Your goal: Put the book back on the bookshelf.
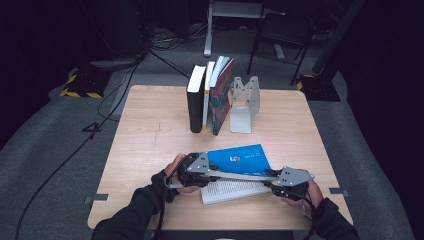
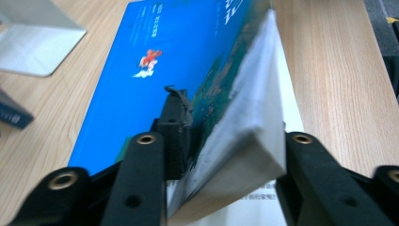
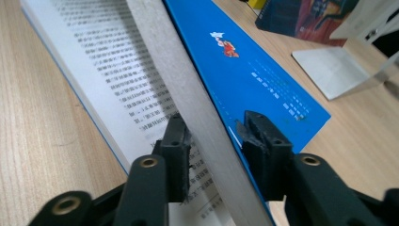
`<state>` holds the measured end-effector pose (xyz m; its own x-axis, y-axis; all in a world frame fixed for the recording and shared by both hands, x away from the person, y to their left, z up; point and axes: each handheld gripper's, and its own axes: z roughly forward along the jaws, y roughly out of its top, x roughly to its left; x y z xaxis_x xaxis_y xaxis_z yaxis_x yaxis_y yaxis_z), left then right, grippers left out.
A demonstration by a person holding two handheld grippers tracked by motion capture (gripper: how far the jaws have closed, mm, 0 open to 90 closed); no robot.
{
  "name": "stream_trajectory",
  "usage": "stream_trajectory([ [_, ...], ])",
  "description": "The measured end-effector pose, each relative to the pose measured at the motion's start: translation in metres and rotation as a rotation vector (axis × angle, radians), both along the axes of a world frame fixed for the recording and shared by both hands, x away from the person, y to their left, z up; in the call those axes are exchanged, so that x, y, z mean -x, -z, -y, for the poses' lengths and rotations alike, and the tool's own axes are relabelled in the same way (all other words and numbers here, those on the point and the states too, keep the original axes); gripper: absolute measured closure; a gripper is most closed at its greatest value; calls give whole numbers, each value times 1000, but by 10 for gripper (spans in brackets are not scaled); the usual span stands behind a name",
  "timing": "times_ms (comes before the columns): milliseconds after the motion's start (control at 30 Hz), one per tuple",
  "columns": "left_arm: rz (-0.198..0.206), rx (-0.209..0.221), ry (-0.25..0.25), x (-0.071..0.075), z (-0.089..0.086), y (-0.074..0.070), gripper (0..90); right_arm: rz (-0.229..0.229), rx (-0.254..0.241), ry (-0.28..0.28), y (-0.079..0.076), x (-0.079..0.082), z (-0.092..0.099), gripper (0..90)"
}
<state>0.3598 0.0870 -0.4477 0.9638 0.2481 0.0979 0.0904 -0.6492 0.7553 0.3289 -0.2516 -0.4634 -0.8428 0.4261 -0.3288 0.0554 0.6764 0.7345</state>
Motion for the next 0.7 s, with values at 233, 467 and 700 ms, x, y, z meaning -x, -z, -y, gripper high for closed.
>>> stream_trajectory([
  [233,46,-56,-39,18,6,-5,545,20,21,-23,-3,7,-12,685],
  [467,85,-117,-62,24,7,-3,632,23,27,-54,-7,13,-25,698],
  [700,72,-146,-47,19,-11,1,664,-14,-36,-96,-5,11,-35,581],
])
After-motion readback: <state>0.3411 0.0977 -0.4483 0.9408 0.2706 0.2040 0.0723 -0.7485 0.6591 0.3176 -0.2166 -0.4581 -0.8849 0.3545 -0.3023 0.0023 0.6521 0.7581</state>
